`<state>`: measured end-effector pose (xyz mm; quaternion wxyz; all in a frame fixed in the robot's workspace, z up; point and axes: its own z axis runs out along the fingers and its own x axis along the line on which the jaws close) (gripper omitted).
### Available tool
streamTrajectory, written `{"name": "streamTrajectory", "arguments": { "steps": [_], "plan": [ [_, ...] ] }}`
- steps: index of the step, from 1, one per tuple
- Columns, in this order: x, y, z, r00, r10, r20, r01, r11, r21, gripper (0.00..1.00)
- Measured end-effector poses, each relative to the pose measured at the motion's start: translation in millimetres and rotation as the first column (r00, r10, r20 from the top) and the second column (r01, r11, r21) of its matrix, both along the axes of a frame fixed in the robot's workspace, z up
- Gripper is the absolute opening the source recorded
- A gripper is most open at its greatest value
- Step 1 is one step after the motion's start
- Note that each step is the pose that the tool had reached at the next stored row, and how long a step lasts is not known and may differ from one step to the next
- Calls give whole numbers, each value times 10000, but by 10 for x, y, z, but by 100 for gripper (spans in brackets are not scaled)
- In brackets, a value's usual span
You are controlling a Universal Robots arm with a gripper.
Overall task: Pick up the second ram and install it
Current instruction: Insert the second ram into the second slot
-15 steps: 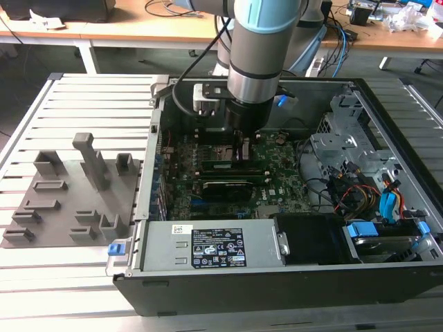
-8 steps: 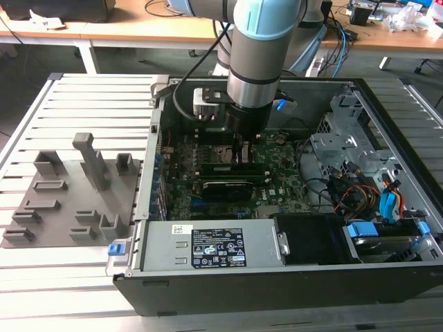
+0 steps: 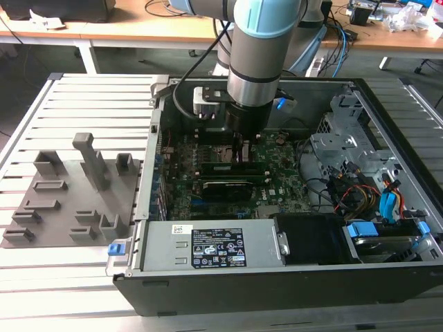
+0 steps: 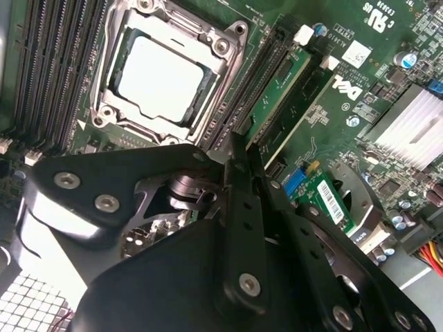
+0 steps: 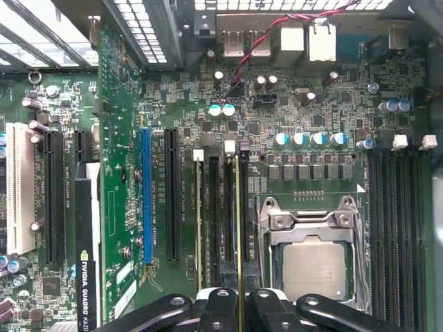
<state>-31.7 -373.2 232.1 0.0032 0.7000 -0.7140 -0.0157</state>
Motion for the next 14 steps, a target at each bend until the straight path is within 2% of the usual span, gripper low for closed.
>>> {"name": "streamTrajectory", "arguments": {
  "steps": [6,14],
  "plan": [
    [1,-20,-13,10000,12,0,-12,10000,3,14],
    [-10,-20,-65,10000,11,0,-11,10000,22,14]
  ]
}}
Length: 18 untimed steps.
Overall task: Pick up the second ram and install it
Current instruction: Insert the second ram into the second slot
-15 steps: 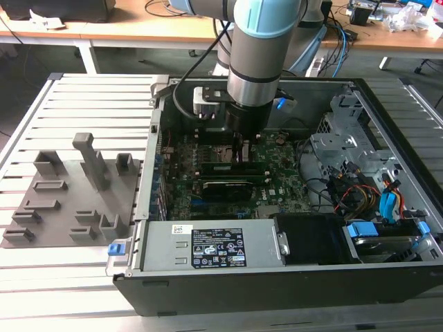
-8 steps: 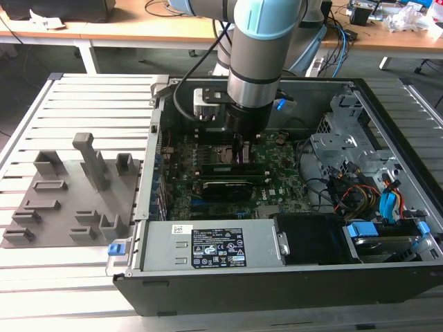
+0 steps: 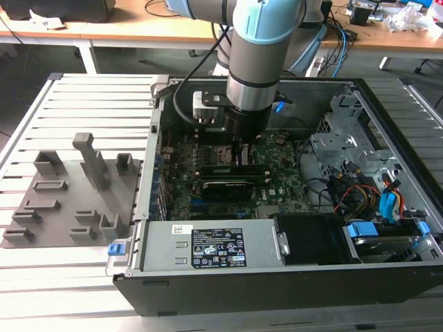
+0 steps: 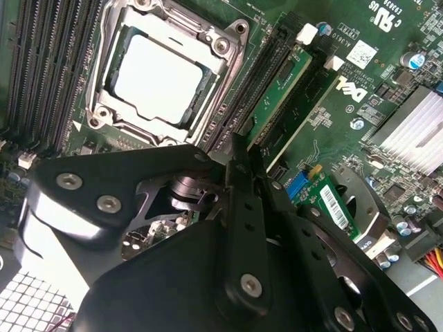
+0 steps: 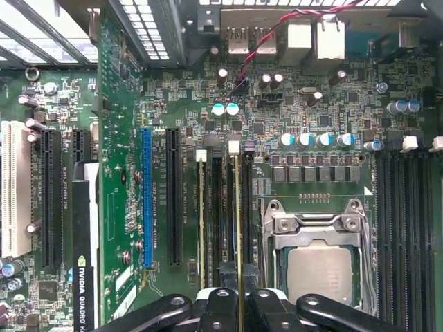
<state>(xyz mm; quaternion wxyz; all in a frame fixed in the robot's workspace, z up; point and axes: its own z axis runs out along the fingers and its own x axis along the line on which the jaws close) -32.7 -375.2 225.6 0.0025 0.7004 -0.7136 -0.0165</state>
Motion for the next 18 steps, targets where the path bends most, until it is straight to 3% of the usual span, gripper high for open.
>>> {"name": "streamTrajectory", "arguments": {
  "steps": [18],
  "plan": [
    [-21,-9,-48,10000,-36,1,36,10000,25,14]
  ]
}}
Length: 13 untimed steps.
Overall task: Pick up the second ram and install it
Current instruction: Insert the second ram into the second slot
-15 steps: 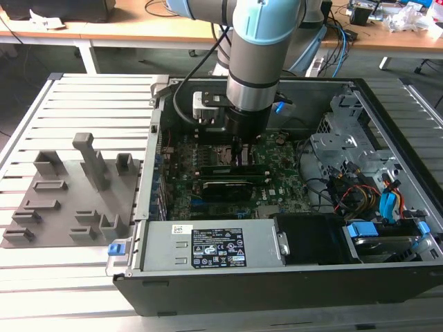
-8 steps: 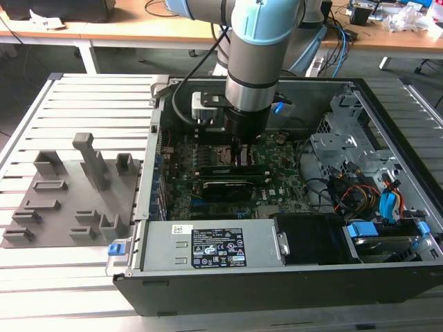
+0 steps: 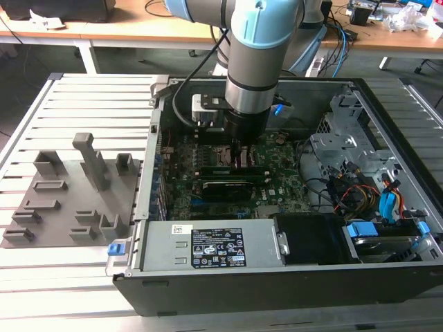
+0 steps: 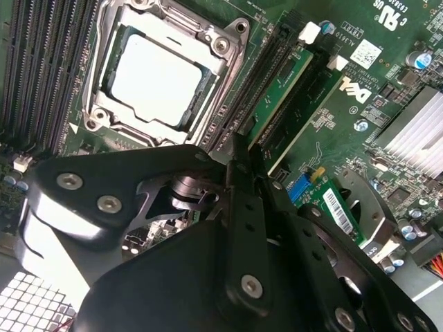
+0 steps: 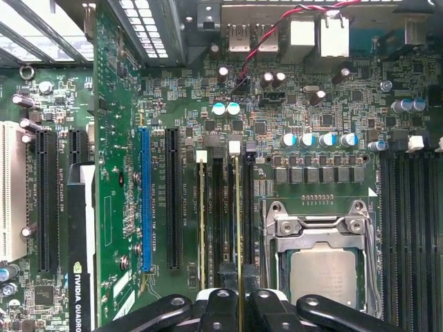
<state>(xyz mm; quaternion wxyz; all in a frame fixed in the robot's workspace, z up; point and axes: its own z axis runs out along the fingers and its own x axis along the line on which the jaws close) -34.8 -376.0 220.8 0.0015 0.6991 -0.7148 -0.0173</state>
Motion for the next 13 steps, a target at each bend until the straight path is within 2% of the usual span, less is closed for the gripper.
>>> {"name": "streamTrajectory", "arguments": {
  "steps": [5,6,7,8,10,13],
  "plan": [
    [-1,0,-2,10000,-1,-2,1,10000,3,14],
    [-1,-1,-1,10000,-3,0,3,10000,1,21],
    [0,-1,-1,10000,0,0,0,10000,1,21],
    [0,-2,5,10000,0,-1,0,10000,0,27],
    [0,4,161,10000,2,0,-2,10000,0,27],
    [0,32,318,10000,0,0,0,10000,-38,27]
  ]
}}
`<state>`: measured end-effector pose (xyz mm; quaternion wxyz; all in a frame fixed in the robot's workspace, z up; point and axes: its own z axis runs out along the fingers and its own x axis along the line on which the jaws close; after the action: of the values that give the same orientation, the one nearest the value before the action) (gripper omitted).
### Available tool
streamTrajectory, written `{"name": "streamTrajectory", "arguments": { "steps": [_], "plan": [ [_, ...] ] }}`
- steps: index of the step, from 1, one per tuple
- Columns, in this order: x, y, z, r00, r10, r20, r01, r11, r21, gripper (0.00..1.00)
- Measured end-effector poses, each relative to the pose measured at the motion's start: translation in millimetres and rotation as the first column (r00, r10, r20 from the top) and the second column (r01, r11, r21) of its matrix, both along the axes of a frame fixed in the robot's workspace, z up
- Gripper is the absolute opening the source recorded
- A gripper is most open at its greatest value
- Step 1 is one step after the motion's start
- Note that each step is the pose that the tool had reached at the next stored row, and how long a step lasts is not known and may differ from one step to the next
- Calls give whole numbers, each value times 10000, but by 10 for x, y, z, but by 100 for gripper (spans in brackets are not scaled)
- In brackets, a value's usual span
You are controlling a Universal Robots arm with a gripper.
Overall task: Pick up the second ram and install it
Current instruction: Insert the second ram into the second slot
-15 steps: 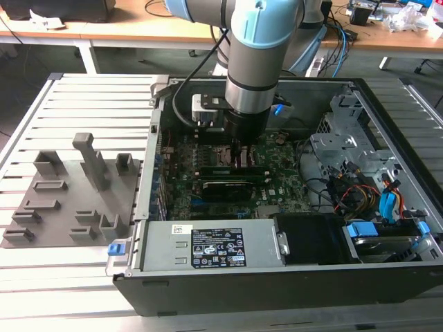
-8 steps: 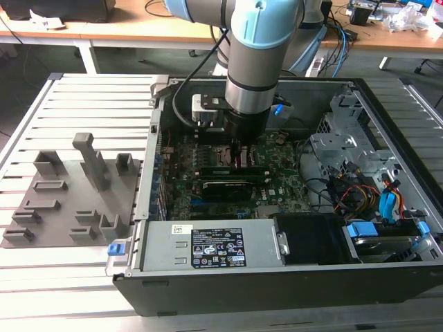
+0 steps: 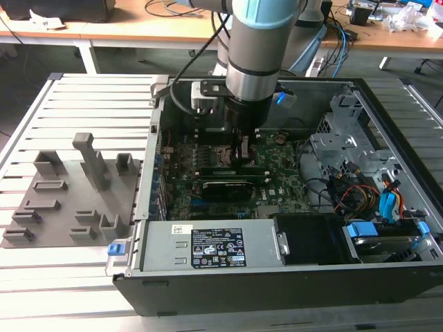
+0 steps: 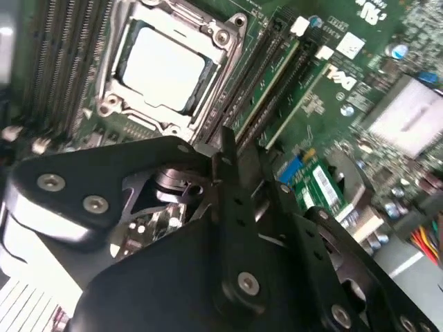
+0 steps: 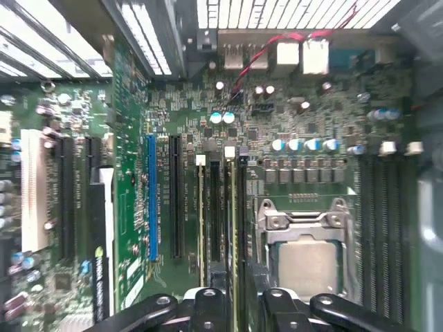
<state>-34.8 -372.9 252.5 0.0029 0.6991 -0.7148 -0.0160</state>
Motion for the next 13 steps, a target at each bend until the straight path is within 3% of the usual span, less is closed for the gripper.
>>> {"name": "streamTrajectory", "arguments": {
  "steps": [2,3,13],
  "plan": [
    [0,46,162,10000,0,0,0,9999,-143,26],
    [0,74,245,10000,1,0,-1,9997,-235,11],
    [0,76,268,10000,0,0,0,9997,-248,11]
  ]
}}
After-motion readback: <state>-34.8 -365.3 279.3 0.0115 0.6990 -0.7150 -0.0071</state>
